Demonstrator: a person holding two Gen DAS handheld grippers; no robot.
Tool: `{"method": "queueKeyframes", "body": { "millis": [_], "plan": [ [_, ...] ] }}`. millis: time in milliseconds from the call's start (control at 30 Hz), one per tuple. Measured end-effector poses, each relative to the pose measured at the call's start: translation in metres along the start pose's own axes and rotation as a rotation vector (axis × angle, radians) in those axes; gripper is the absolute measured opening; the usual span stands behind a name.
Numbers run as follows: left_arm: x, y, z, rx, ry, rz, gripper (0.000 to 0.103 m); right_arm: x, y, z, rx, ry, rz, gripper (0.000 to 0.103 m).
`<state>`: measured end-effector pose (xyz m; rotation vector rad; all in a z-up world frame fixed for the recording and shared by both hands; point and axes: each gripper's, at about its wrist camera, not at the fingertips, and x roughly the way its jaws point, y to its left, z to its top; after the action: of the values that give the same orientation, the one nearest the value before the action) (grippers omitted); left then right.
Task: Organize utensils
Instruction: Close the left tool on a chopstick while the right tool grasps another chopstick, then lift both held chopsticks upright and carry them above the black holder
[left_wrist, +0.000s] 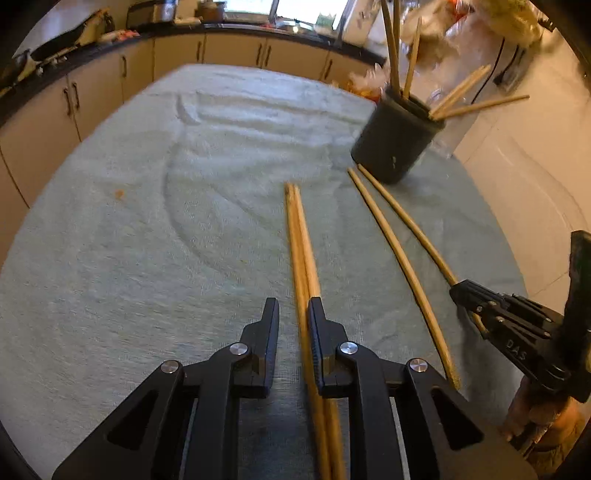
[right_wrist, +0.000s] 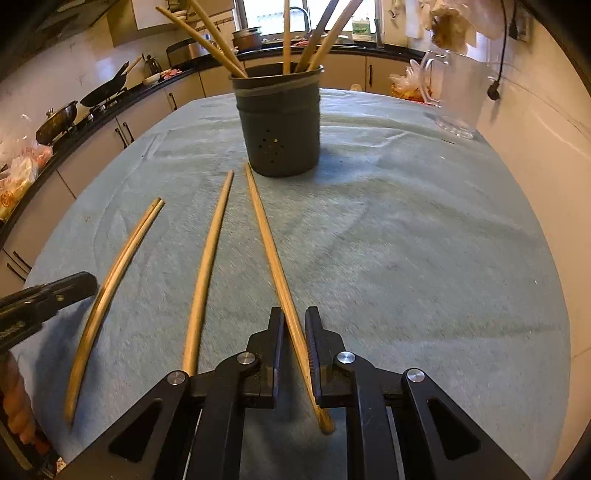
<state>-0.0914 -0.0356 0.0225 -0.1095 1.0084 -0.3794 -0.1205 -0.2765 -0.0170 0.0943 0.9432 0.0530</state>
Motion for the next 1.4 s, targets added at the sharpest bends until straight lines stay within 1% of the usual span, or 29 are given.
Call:
{"method": "queueKeyframes", "body": {
  "millis": [67, 133, 200, 233, 333, 367, 400, 467, 500, 533, 567, 600, 667, 800, 833, 933, 967, 1000, 1033, 1067, 1133, 1167, 1233, 1333, 1400],
  "plan": [
    [0.003, -0.007, 0.003, 0.009, 0.003, -0.001, 0.011, -0.003, -0.002, -0.004, 0.009, -0.007, 0.008, 0.013],
    [0.007, -0.014, 0.005, 0.027, 0.012, -0.005, 0.011, -0.004, -0.003, -0.006, 0.010, -0.014, 0.010, 0.013],
    [0.011, -0.021, 0.006, 0.046, 0.013, 0.013, 0.013, -0.005, -0.003, -0.008, 0.006, -0.018, 0.009, 0.013],
    [0.012, -0.022, 0.006, 0.040, 0.012, 0.016, 0.013, -0.005, -0.003, -0.008, 0.003, -0.020, 0.009, 0.013],
    [0.010, -0.015, 0.008, 0.000, 0.011, 0.017, 0.013, -0.008, -0.009, -0.011, 0.028, -0.018, 0.015, 0.013],
    [0.007, -0.011, 0.009, -0.013, 0.004, 0.036, 0.010, -0.009, -0.013, -0.012, 0.048, -0.015, 0.021, 0.013],
    [0.006, -0.006, 0.011, -0.025, 0.003, 0.056, 0.010, -0.010, -0.017, -0.013, 0.063, -0.014, 0.028, 0.013],
    [0.005, 0.007, 0.012, -0.066, 0.019, 0.077, 0.004, -0.014, -0.027, -0.017, 0.111, -0.010, 0.048, 0.013],
    [0.006, 0.013, 0.012, -0.085, 0.021, 0.073, 0.001, -0.016, -0.031, -0.020, 0.127, -0.009, 0.051, 0.013],
    [0.006, 0.017, 0.012, -0.098, 0.023, 0.065, 0.001, -0.019, -0.035, -0.023, 0.145, -0.007, 0.045, 0.012],
    [0.005, 0.021, 0.012, -0.110, 0.029, 0.058, 0.001, -0.022, -0.038, -0.025, 0.155, -0.002, 0.036, 0.009],
    [0.003, 0.021, 0.012, -0.106, 0.030, 0.068, 0.000, -0.025, -0.041, -0.028, 0.158, -0.001, 0.029, 0.008],
    [0.000, 0.016, 0.012, -0.069, 0.013, 0.074, 0.000, -0.032, -0.044, -0.033, 0.152, 0.005, 0.024, 0.008],
    [-0.005, 0.003, 0.009, -0.015, -0.012, 0.018, 0.001, -0.039, -0.042, -0.042, 0.095, 0.021, 0.022, 0.009],
    [-0.001, -0.003, 0.009, 0.006, -0.005, 0.023, 0.001, -0.040, -0.041, -0.044, 0.081, 0.017, 0.021, 0.010],
    [0.015, -0.014, 0.009, 0.039, 0.045, 0.090, 0.001, -0.041, -0.042, -0.046, 0.080, 0.003, 0.020, 0.013],
    [0.014, -0.018, 0.009, 0.044, 0.032, 0.087, 0.000, -0.041, -0.042, -0.046, 0.085, 0.001, 0.024, 0.017],
    [0.015, -0.022, 0.010, 0.048, 0.063, 0.044, 0.000, -0.041, -0.042, -0.046, 0.090, -0.001, 0.031, 0.019],
    [0.014, -0.026, 0.010, 0.048, 0.072, 0.000, 0.000, -0.041, -0.041, -0.047, 0.089, -0.004, 0.034, 0.021],
    [0.014, -0.029, 0.009, 0.051, 0.078, -0.015, 0.000, -0.041, -0.040, -0.047, 0.084, -0.007, 0.032, 0.022],
    [0.018, -0.036, 0.008, 0.076, 0.080, 0.046, 0.000, -0.042, -0.039, -0.048, 0.080, -0.012, 0.031, 0.022],
    [0.018, -0.036, 0.008, 0.079, 0.060, 0.056, 0.000, -0.042, -0.039, -0.048, 0.082, -0.014, 0.034, 0.022],
    [0.017, -0.032, 0.011, 0.063, 0.060, 0.055, 0.000, -0.042, -0.041, -0.048, 0.091, -0.015, 0.050, 0.022],
    [0.014, -0.026, 0.012, 0.069, 0.041, 0.101, 0.000, -0.042, -0.042, -0.048, 0.094, -0.019, 0.062, 0.022],
    [0.010, -0.022, 0.010, 0.057, 0.043, 0.078, 0.000, -0.043, -0.042, -0.049, 0.089, -0.024, 0.065, 0.023]
  ]
}}
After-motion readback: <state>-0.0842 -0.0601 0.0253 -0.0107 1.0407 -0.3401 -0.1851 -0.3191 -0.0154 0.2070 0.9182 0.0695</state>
